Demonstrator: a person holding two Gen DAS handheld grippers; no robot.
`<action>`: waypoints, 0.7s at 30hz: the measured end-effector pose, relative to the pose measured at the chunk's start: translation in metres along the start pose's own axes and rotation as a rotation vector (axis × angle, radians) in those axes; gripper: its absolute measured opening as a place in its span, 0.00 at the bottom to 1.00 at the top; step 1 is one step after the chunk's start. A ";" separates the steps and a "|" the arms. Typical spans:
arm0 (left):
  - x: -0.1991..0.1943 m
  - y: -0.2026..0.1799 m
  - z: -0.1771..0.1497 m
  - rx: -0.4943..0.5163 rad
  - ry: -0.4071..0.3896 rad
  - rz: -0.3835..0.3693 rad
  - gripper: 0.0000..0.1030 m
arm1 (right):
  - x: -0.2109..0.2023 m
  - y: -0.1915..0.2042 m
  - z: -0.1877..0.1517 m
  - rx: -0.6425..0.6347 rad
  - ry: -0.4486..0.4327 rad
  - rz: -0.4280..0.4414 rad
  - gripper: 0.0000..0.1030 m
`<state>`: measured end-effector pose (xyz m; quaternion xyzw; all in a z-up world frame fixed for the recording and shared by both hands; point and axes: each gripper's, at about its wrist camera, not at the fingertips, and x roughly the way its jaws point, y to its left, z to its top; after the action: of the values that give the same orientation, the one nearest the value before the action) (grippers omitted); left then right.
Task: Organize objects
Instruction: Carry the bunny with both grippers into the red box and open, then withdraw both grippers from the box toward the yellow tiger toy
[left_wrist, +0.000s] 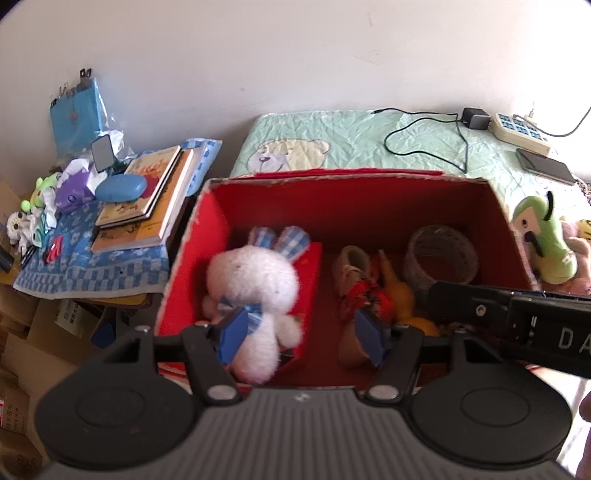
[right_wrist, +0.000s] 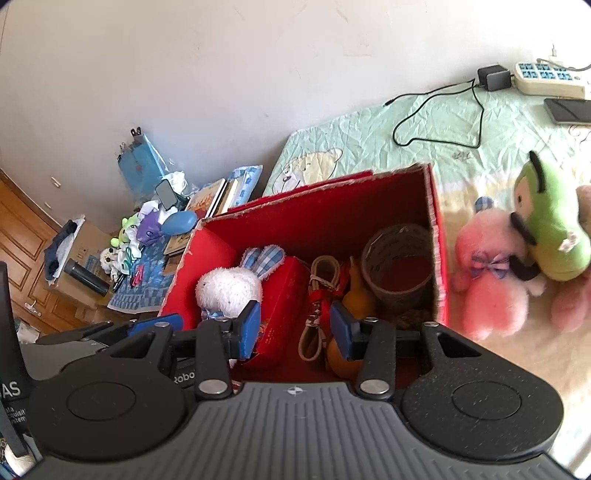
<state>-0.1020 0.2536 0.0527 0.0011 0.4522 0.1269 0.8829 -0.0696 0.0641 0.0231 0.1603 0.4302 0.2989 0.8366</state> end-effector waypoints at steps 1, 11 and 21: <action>-0.003 -0.005 0.000 0.003 -0.002 0.001 0.65 | -0.004 -0.002 0.000 0.000 -0.001 0.003 0.44; -0.024 -0.058 -0.003 0.036 -0.013 -0.005 0.69 | -0.039 -0.035 -0.001 0.014 -0.012 0.006 0.44; -0.033 -0.103 -0.011 0.065 0.017 -0.019 0.69 | -0.056 -0.059 -0.006 0.016 0.016 0.025 0.44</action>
<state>-0.1064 0.1456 0.0608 0.0245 0.4634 0.1036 0.8797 -0.0786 -0.0168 0.0235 0.1698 0.4373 0.3072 0.8280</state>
